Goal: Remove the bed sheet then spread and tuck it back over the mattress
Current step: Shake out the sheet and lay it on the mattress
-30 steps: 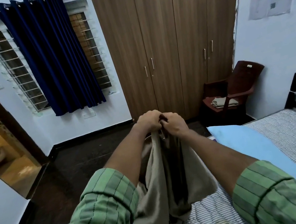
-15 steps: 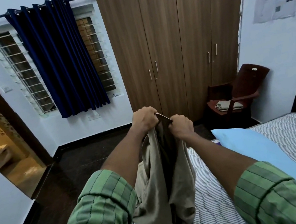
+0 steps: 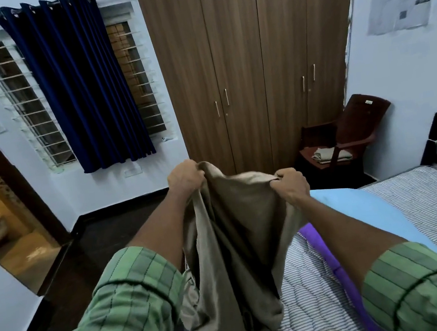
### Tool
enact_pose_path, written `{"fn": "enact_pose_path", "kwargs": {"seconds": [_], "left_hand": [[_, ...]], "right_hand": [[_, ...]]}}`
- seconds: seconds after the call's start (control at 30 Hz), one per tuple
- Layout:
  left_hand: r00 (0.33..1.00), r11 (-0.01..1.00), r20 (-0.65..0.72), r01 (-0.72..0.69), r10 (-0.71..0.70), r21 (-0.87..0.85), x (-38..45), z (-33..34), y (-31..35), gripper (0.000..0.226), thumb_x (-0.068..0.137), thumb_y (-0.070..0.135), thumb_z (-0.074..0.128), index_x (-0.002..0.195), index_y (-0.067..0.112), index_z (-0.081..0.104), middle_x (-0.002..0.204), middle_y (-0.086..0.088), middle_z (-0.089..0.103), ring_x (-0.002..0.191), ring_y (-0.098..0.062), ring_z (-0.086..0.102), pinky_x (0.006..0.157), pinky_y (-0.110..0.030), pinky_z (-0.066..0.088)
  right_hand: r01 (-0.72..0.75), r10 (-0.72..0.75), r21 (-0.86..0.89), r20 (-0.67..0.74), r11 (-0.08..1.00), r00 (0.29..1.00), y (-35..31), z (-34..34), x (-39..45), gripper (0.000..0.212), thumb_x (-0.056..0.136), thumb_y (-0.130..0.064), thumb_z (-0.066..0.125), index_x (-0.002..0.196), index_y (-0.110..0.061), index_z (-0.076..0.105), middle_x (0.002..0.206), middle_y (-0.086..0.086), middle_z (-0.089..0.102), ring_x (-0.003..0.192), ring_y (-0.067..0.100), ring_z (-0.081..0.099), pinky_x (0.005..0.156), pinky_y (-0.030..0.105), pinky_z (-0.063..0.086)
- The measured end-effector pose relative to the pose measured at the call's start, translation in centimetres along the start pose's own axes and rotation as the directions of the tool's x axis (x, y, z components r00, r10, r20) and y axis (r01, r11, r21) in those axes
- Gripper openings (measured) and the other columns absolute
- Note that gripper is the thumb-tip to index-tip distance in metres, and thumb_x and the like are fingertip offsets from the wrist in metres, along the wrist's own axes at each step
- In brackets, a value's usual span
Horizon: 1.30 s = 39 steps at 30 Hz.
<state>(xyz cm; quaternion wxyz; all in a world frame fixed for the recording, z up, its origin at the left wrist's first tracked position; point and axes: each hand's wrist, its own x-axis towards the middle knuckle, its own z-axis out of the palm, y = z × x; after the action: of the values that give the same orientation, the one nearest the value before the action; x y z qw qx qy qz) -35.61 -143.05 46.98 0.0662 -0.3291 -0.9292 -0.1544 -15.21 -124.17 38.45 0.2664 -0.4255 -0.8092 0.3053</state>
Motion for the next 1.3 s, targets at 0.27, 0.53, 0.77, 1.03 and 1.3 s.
{"fn": "enact_pose_path", "kwargs": {"seconds": [0.27, 0.53, 0.77, 1.03, 1.3], "left_hand": [[0.846, 0.926, 0.375, -0.339, 0.378, -0.168, -1.3, 4.7, 4.9, 0.043, 0.075, 0.046, 0.087, 0.11, 0.024, 0.076, 0.091, 0.01, 0.074, 0.087, -0.014, 0.068, 0.074, -0.03, 0.053], [0.946, 0.961, 0.204, -0.269, 0.253, 0.057, -0.7, 4.0, 2.6, 0.007, 0.086, 0.036, 0.076, 0.087, 0.031, 0.081, 0.084, 0.013, 0.075, 0.084, -0.011, 0.069, 0.078, -0.035, 0.059], [0.85, 0.928, 0.373, -0.334, 0.372, -0.164, -1.2, 4.3, 3.6, 0.063, 0.065, 0.072, 0.079, 0.109, 0.028, 0.076, 0.106, 0.014, 0.074, 0.098, -0.009, 0.068, 0.086, -0.035, 0.056], [0.963, 0.958, 0.019, -0.27, 0.269, 0.094, -1.4, 4.5, 3.8, 0.017, 0.087, 0.029, 0.062, 0.095, 0.031, 0.078, 0.096, 0.002, 0.074, 0.091, -0.024, 0.069, 0.073, -0.034, 0.05], [0.999, 0.995, -0.031, -0.034, 0.037, 0.095, -0.6, 3.7, 0.5, 0.016, 0.085, 0.021, 0.063, 0.091, 0.021, 0.078, 0.081, 0.002, 0.067, 0.085, -0.026, 0.068, 0.067, -0.032, 0.051]], "right_hand": [[0.194, -0.245, 0.184, 0.316, 0.964, 0.916, -4.2, 1.9, 0.3, 0.013, 0.072, -0.011, 0.072, 0.067, -0.023, 0.075, 0.067, -0.007, 0.073, 0.072, 0.011, 0.068, 0.073, 0.036, 0.06], [0.148, -0.171, 0.096, 0.322, 0.984, 0.931, -2.6, 1.7, 0.8, 0.003, 0.066, -0.021, 0.073, 0.066, -0.024, 0.072, 0.072, -0.007, 0.072, 0.079, 0.013, 0.068, 0.076, 0.038, 0.059], [0.1, -0.121, 0.092, 0.267, 0.991, 0.956, -2.7, 2.5, 0.7, 0.01, 0.071, -0.034, 0.074, 0.07, -0.024, 0.072, 0.073, -0.008, 0.071, 0.08, 0.015, 0.068, 0.074, 0.04, 0.06], [0.06, -0.096, 0.115, 0.334, 0.992, 0.938, -2.7, 2.5, 1.2, 0.023, 0.079, -0.039, 0.073, 0.065, -0.019, 0.074, 0.07, -0.003, 0.073, 0.077, 0.016, 0.07, 0.069, 0.035, 0.057], [-0.156, 0.008, 0.461, 0.305, 0.874, 0.952, 1.5, 1.5, 0.9, 0.01, 0.079, -0.006, 0.082, 0.073, -0.013, 0.076, 0.07, 0.006, 0.07, 0.07, 0.023, 0.062, 0.059, 0.032, 0.048]]}}
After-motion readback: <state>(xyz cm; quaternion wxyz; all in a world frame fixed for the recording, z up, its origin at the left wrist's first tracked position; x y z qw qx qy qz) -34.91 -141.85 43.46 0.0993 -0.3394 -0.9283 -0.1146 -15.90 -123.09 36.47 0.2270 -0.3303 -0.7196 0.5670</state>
